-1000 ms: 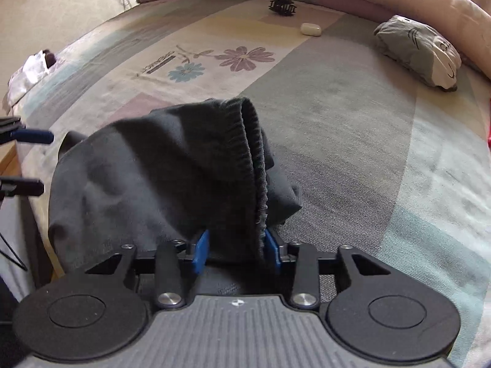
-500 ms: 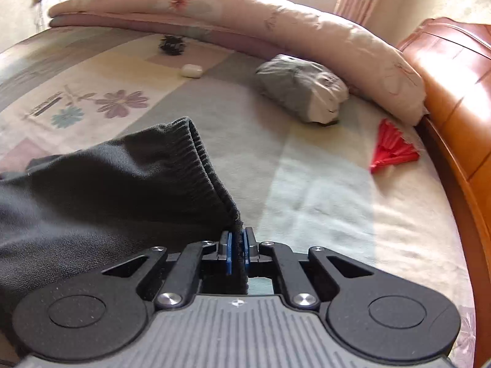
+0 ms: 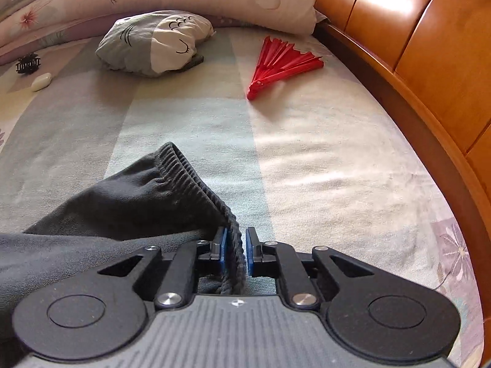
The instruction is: Fold clothes
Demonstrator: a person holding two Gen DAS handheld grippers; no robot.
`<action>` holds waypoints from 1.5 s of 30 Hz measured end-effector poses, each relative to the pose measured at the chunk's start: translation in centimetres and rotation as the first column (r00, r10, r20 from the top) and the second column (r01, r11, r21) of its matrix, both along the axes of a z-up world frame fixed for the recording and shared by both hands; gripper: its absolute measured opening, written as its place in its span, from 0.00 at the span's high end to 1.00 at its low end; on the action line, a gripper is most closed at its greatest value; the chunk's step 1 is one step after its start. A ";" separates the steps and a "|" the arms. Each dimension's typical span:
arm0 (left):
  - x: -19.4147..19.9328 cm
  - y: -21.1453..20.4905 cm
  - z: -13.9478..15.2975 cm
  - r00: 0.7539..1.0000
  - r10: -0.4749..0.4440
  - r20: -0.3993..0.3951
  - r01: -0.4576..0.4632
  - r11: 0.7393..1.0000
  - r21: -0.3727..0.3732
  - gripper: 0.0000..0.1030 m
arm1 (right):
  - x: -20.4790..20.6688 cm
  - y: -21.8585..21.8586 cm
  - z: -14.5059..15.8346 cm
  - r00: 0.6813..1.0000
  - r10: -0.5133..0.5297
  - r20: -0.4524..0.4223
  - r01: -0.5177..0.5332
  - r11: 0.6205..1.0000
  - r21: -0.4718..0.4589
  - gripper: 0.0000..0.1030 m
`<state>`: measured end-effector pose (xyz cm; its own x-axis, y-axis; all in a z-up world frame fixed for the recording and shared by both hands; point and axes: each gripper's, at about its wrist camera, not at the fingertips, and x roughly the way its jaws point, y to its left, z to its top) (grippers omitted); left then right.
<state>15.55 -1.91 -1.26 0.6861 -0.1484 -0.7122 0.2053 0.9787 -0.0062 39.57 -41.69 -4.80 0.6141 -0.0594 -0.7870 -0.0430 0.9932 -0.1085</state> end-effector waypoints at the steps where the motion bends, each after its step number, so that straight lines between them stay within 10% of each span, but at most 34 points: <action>1: 0.0 -0.1 -0.1 1.000 -0.004 0.007 0.004 1.000 0.009 0.13 | -0.7 0.3 0.4 1.000 0.004 0.015 -0.005 1.000 0.007 0.77; 7: 0.1 -0.8 -0.6 0.998 -0.055 0.026 0.054 0.997 0.058 0.10 | -6.8 3.0 3.8 0.990 0.105 0.090 -0.116 0.986 0.122 0.45; 19: 1.4 -0.1 -1.2 0.999 -0.029 -0.020 0.029 1.000 0.013 0.10 | -18.5 13.3 4.4 0.916 0.383 0.122 -0.402 0.867 0.294 0.20; 31: 5.5 -1.4 -3.1 0.999 -0.016 -0.038 0.015 1.000 -0.014 0.10 | -21.7 15.7 -0.4 0.937 0.349 0.005 -0.322 0.859 0.398 0.19; 45: 12.6 -0.2 -2.0 0.990 0.081 0.112 -0.112 0.945 0.306 0.08 | -23.8 15.3 -2.8 0.947 0.316 -0.052 -0.266 0.867 0.421 0.18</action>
